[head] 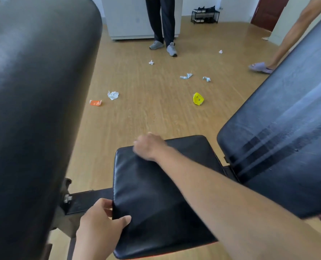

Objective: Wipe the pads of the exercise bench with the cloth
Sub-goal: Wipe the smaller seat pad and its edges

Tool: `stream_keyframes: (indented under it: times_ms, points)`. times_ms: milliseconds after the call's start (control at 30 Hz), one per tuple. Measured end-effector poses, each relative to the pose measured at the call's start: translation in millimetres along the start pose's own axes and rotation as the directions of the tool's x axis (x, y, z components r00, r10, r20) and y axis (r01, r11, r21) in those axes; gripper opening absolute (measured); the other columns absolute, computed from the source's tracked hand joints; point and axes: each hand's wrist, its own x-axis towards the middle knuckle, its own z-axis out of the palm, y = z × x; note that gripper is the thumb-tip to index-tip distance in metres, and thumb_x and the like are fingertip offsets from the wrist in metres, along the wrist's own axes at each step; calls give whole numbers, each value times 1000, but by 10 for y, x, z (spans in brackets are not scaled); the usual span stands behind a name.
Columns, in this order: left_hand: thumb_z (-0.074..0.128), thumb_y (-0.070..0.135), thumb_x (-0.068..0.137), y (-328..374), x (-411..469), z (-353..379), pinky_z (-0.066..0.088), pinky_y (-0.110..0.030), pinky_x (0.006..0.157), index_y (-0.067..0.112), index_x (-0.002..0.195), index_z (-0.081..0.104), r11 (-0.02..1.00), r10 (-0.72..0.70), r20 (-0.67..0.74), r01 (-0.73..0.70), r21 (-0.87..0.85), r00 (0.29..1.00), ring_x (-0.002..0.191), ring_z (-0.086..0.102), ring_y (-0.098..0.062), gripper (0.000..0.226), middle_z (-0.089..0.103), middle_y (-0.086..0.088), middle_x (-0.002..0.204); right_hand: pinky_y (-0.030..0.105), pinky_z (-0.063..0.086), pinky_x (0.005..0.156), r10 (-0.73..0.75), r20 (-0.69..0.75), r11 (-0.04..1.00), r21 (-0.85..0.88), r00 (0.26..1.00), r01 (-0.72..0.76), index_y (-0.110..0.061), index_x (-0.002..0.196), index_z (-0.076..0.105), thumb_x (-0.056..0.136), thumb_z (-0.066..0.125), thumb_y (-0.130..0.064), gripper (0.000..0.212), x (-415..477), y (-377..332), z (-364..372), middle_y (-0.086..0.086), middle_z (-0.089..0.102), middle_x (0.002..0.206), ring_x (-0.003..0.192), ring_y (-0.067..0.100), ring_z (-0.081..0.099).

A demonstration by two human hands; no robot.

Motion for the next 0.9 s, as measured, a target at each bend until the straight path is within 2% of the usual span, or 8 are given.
stream_keyframes:
  times_ms: [67, 167, 233, 400, 567, 700, 800, 900]
  points:
    - [90, 33, 59, -7, 16, 10, 43, -32, 73, 25, 96, 65, 1000, 9, -8, -9, 18, 1000, 84, 64, -15, 45, 68, 13, 80, 41, 40, 98, -88, 16, 996, 35, 996, 88, -6, 112, 65, 94, 34, -21, 39, 36, -254, 78, 16, 62, 126, 121, 33, 50]
    - [91, 31, 59, -21, 45, 8, 43, -34, 73, 23, 97, 67, 999, 0, 8, 0, 37, 1000, 85, 65, -18, 46, 68, 13, 79, 39, 42, 87, -73, 14, 997, 14, 997, 73, -10, 111, 66, 95, 37, -18, 34, 47, -104, 55, 14, 64, 121, 116, 33, 54]
    - [91, 31, 60, -24, 40, -1, 44, -34, 74, 23, 99, 67, 999, -9, 18, 8, 39, 1000, 87, 65, -20, 46, 68, 12, 80, 37, 41, 82, -4, -10, 999, -41, 1000, 4, -13, 111, 67, 91, 38, -18, 36, -21, 233, -42, 14, 63, 121, 113, 34, 56]
    - [89, 30, 65, -19, 6, -7, 45, -35, 76, 23, 101, 66, 1000, -23, 15, 23, 19, 1000, 89, 64, -22, 43, 68, 8, 86, 38, 45, 91, 215, -154, 966, -112, 964, -234, -10, 107, 66, 93, 40, -13, 29, -488, 1220, -351, 15, 61, 120, 116, 34, 53]
    - [87, 32, 67, -9, -7, -30, 46, -36, 76, 27, 100, 61, 999, -37, 33, 36, 41, 999, 88, 61, -21, 41, 67, 6, 92, 33, 38, 69, 442, -174, 896, 135, 880, -424, -11, 78, 48, 88, 38, -3, 17, -769, 1488, -313, 13, 57, 98, 86, 32, 46]
    - [87, 32, 67, 27, -33, -40, 52, -40, 84, 24, 104, 65, 998, -50, 36, 48, 52, 998, 98, 65, -26, 44, 71, 2, 102, 33, 40, 70, 521, -226, 847, 254, 823, -467, -4, 112, 57, 88, 39, 3, 31, -1166, 1399, -79, 10, 55, 98, 91, 32, 51]
    - [86, 32, 69, 69, -61, -36, 52, -40, 85, 19, 114, 65, 996, -56, 35, 53, 71, 998, 101, 65, -27, 51, 72, -1, 106, 35, 39, 74, 530, -325, 848, 206, 783, -488, -3, 115, 57, 90, 42, 2, 29, -1628, 1285, 114, 12, 57, 110, 110, 31, 51]
    - [85, 32, 71, 94, -83, -45, 53, -42, 87, 17, 115, 65, 995, -60, 34, 56, 86, 998, 99, 66, -29, 51, 67, 2, 94, 34, 41, 74, 522, -366, 851, 165, 770, -499, -5, 118, 56, 92, 46, 0, 28, -2066, 1134, 158, 10, 59, 113, 106, 30, 52]
